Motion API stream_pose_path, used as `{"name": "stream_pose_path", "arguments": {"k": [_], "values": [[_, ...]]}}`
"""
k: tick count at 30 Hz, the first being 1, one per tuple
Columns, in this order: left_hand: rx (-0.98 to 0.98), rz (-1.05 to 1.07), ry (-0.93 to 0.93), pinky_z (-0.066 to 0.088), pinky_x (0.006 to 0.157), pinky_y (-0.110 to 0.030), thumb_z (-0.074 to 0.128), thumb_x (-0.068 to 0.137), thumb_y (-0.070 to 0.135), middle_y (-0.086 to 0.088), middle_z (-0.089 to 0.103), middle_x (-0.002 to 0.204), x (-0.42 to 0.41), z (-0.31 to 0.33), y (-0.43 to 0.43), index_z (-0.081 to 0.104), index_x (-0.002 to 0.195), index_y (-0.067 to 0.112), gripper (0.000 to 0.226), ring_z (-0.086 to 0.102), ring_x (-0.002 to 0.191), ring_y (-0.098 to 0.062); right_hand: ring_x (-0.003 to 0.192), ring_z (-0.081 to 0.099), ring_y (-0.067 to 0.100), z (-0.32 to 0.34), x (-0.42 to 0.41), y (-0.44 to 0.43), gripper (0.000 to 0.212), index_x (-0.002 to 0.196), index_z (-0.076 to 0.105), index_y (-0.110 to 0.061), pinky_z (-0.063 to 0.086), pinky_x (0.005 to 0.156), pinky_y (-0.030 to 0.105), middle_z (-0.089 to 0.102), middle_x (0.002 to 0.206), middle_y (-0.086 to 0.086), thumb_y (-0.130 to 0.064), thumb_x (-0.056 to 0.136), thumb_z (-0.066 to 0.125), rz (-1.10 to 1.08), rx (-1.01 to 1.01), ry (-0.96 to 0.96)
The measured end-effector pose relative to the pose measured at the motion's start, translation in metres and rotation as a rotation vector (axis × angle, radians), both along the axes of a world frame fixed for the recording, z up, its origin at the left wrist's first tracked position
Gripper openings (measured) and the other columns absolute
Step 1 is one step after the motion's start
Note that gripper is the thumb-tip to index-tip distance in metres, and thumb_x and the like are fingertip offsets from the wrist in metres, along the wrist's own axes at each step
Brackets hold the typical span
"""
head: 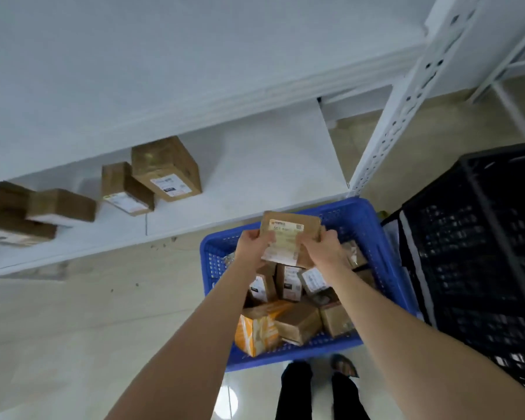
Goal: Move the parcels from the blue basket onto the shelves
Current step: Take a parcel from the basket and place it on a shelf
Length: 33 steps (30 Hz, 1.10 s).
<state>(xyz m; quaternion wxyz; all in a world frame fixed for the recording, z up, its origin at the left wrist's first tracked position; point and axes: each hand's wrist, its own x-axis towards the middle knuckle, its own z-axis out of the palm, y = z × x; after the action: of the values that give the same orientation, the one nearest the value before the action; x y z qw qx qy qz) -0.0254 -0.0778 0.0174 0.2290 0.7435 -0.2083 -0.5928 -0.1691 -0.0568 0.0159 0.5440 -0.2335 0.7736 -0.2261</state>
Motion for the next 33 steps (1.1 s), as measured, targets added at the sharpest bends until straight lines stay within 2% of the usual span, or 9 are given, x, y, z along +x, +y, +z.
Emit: {"name": "stream_pose_path", "arguments": {"k": [2,4,6,9,13,18,22,27,33], "values": [[-0.058,0.024,-0.036,0.054,0.088,-0.046,0.068,0.085,0.024,-0.008,0.066,0.094,0.009,0.037,0.007,0.057,0.093,0.014,0.017,0.065,0.091,-0.026,0.11,0.059,0.032,0.038,0.011,0.001,0.061,0.125,0.052,-0.012,0.05,0.094,0.041,0.06,0.124,0.011,-0.051,0.081,0.069,-0.139,-0.019,-0.136],[-0.131,0.036,-0.066,0.055,0.086,-0.049,0.073,0.077,0.031,-0.009,0.067,0.1,0.017,0.069,0.016,0.056,0.092,0.018,0.026,0.066,0.094,-0.028,0.103,0.062,0.031,0.054,0.014,0.003,0.087,0.119,0.052,-0.021,0.053,0.09,0.05,0.062,0.12,0.007,-0.076,0.054,0.071,-0.248,-0.013,-0.225],[-0.21,0.03,-0.109,0.056,0.084,-0.048,0.074,0.075,0.032,-0.006,0.067,0.104,0.023,0.098,0.029,0.057,0.095,0.021,0.029,0.066,0.096,-0.025,0.097,0.063,0.031,0.075,0.014,0.009,0.094,0.117,0.051,-0.02,0.055,0.085,0.052,0.063,0.111,0.005,-0.082,0.048,0.069,-0.291,0.029,-0.322],[-0.347,0.038,-0.129,0.056,0.084,-0.037,0.071,0.083,0.024,0.0,0.068,0.095,0.022,0.145,0.049,0.063,0.091,0.018,0.013,0.066,0.091,-0.02,0.095,0.063,0.032,0.122,0.009,0.027,0.07,0.11,0.055,-0.019,0.054,0.083,0.056,0.065,0.105,0.008,-0.073,0.067,0.068,-0.284,0.054,-0.474],[-0.512,0.021,-0.135,0.054,0.076,-0.027,0.063,0.089,0.014,-0.002,0.068,0.094,0.015,0.202,0.069,0.064,0.088,0.018,0.004,0.065,0.086,-0.018,0.106,0.06,0.041,0.163,0.002,0.051,0.076,0.118,0.057,-0.017,0.045,0.09,0.065,0.065,0.116,0.017,-0.063,0.061,0.078,-0.266,0.084,-0.725],[-0.549,0.118,-0.11,0.049,0.097,-0.036,0.073,0.082,0.017,-0.003,0.051,0.129,0.013,0.253,0.091,0.041,0.138,0.013,0.065,0.055,0.116,-0.021,0.104,0.058,0.035,0.201,-0.006,0.072,0.04,0.116,0.059,-0.013,0.049,0.089,0.056,0.063,0.112,0.017,-0.043,0.09,0.063,-0.274,-0.049,-0.823],[-0.465,0.02,-0.102,0.048,0.1,-0.04,0.076,0.077,0.031,-0.007,0.058,0.129,0.018,0.283,0.101,0.048,0.137,0.009,0.07,0.059,0.112,-0.024,0.097,0.061,0.032,0.231,-0.004,0.083,0.024,0.117,0.057,-0.016,0.052,0.071,0.052,0.063,0.112,0.015,-0.025,0.094,0.06,-0.257,-0.145,-0.843],[-0.465,-0.034,-0.12,0.041,0.102,-0.043,0.075,0.075,0.044,-0.004,0.049,0.136,0.029,0.315,0.111,0.036,0.143,0.022,0.081,0.051,0.119,-0.025,0.115,0.055,0.034,0.256,0.005,0.084,0.042,0.128,0.051,-0.021,0.04,0.099,0.064,0.062,0.117,0.011,-0.004,0.09,0.059,-0.195,-0.261,-0.838],[-0.402,-0.224,-0.138,0.044,0.098,-0.05,0.078,0.073,0.039,-0.005,0.052,0.133,0.054,0.344,0.102,0.022,0.148,0.031,0.094,0.057,0.109,-0.025,0.113,0.056,0.032,0.277,0.026,0.084,0.04,0.128,0.051,-0.019,0.046,0.09,0.056,0.061,0.119,0.012,-0.011,0.09,0.061,-0.077,-0.261,-0.755]]}}
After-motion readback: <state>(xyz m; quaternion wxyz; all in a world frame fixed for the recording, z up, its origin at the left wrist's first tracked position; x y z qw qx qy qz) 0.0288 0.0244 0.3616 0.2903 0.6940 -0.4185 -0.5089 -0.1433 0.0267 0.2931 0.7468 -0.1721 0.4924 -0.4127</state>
